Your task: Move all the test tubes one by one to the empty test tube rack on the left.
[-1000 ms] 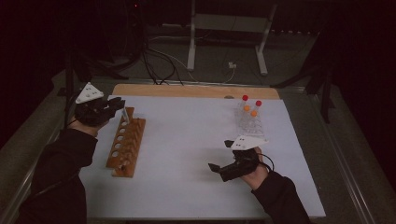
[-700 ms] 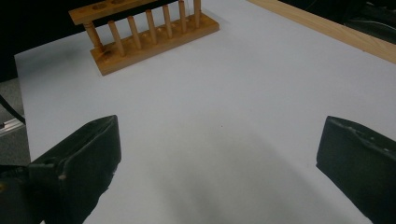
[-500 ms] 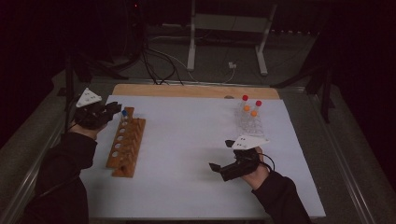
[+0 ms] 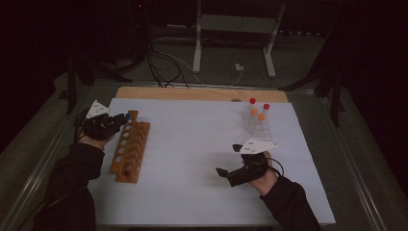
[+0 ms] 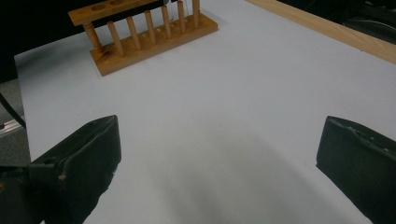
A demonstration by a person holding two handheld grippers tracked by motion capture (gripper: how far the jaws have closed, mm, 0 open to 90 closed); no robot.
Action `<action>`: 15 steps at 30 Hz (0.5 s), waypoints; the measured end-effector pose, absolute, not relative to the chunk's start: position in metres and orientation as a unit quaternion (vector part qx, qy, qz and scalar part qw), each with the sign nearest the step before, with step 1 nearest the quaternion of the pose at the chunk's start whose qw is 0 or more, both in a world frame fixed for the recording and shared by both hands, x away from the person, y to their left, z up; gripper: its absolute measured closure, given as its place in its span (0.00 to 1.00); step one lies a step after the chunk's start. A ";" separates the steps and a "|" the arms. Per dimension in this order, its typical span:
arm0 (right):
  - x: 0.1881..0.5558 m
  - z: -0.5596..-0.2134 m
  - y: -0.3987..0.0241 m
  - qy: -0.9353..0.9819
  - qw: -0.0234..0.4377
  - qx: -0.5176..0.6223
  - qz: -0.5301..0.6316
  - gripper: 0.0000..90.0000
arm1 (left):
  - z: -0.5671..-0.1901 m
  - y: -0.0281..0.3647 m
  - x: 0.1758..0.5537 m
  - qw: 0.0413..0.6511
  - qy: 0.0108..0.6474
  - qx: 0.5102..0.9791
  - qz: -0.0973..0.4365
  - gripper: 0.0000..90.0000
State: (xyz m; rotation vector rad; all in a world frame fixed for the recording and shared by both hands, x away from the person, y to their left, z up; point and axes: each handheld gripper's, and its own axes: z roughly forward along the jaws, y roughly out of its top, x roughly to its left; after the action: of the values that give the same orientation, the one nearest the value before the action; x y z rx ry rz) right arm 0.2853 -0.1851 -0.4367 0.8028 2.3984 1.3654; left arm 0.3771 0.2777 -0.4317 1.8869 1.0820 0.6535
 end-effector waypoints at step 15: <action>0.285 -0.436 -0.186 0.826 0.133 0.278 0.471 0.00 | -0.441 0.275 0.377 0.411 0.431 0.760 0.261 0.86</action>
State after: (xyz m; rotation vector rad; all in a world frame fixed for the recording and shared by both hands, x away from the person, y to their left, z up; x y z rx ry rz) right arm 0.2849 -0.1860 -0.4361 0.8055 2.3978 1.3678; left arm 0.3772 0.2755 -0.4406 1.9121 1.0835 0.6570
